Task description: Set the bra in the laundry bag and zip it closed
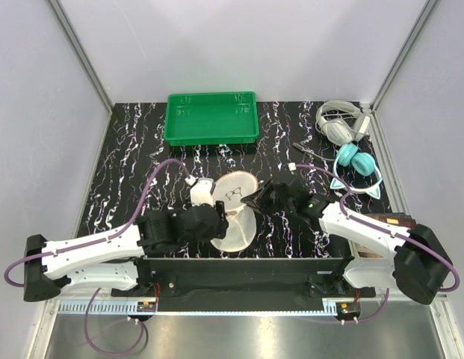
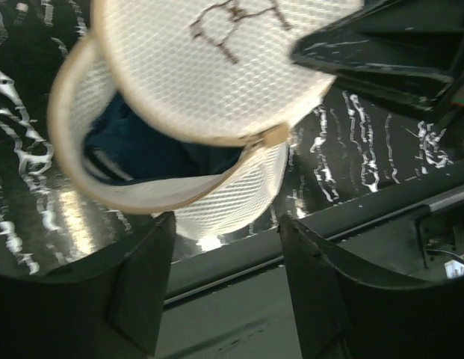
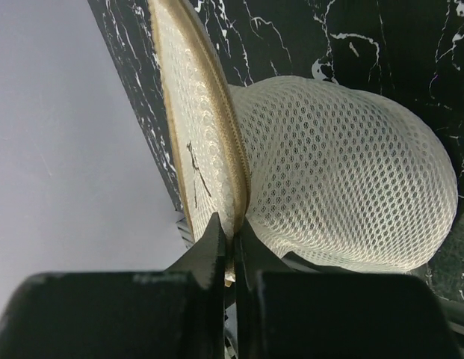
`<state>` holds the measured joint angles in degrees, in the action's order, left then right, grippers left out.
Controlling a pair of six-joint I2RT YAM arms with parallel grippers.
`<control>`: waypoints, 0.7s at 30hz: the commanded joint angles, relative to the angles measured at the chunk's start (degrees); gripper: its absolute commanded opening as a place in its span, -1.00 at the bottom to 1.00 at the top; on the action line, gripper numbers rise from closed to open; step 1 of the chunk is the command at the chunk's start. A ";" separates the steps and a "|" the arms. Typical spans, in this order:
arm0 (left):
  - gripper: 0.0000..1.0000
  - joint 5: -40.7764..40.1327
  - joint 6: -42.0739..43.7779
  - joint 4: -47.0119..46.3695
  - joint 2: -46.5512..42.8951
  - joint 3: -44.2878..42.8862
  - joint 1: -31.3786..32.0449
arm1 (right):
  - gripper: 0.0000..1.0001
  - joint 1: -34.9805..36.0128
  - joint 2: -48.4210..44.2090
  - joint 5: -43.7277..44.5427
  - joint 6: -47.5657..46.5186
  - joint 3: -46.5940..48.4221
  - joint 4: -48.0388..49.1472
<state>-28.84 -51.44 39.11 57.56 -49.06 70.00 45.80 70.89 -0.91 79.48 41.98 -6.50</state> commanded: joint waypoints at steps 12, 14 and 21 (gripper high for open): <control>-0.09 3.79 11.97 6.32 14.06 -18.96 -0.39 | -1.00 0.69 1.44 3.98 -8.73 9.26 -6.68; -0.10 2.66 13.38 8.25 17.04 -22.20 -0.65 | -1.00 0.78 1.53 4.25 -9.17 9.96 -7.38; -0.09 -2.71 14.35 9.23 23.03 -25.21 -0.56 | -1.00 0.87 1.44 3.98 -8.91 9.97 -7.47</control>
<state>-27.66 -39.40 46.96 80.01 -71.05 69.67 45.87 72.31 1.08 71.72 49.60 -13.61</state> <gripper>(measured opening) 0.449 0.029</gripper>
